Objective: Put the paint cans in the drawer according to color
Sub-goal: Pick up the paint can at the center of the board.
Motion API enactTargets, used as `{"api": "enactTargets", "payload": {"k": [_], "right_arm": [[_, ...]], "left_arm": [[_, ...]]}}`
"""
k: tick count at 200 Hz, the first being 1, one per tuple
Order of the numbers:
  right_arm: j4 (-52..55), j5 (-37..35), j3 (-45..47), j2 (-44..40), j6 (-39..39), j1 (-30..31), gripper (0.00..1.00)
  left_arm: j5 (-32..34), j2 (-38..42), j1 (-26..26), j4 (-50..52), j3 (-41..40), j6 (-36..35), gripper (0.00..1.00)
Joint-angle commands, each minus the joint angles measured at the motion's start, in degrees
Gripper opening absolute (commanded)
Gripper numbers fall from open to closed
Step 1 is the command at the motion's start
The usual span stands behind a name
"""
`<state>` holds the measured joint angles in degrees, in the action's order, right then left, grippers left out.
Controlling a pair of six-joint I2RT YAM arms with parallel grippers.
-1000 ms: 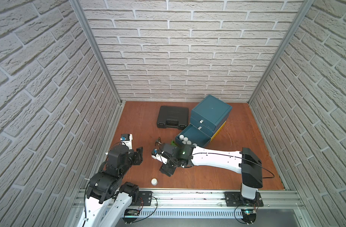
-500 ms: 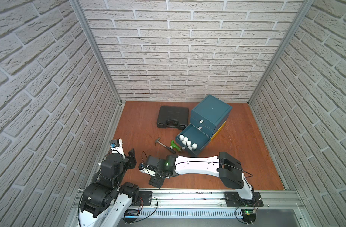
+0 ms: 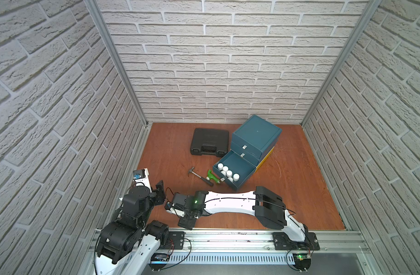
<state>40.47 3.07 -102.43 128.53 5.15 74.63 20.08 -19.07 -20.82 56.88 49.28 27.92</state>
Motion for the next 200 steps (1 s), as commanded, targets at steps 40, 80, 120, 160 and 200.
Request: {"api": "enactTargets", "payload": {"k": [40, 80, 120, 160, 200], "right_arm": [[2.11, -2.63, -2.40, 1.39, 0.49, 0.51, 0.53], [2.90, -3.31, -3.06, 1.91, 0.81, 0.51, 0.40], [3.21, -4.92, -2.54, 0.10, 1.65, -0.05, 0.18], [2.49, -9.95, 0.56, -8.58, 4.58, -4.51, 0.10], [4.91, -15.42, 4.03, -16.56, 6.92, -11.97, 0.09]], "left_arm": [[2.47, 0.36, -1.02, -0.63, 0.83, 0.55, 0.64], [2.34, 0.50, -1.15, -0.69, 0.90, 0.51, 0.64], [2.38, 0.31, -1.33, -0.72, 0.88, 0.47, 0.64], [2.34, 0.01, -1.68, -0.72, 0.74, 0.60, 0.64], [2.01, -0.88, -2.27, -0.72, 0.81, 0.47, 0.64]]}}
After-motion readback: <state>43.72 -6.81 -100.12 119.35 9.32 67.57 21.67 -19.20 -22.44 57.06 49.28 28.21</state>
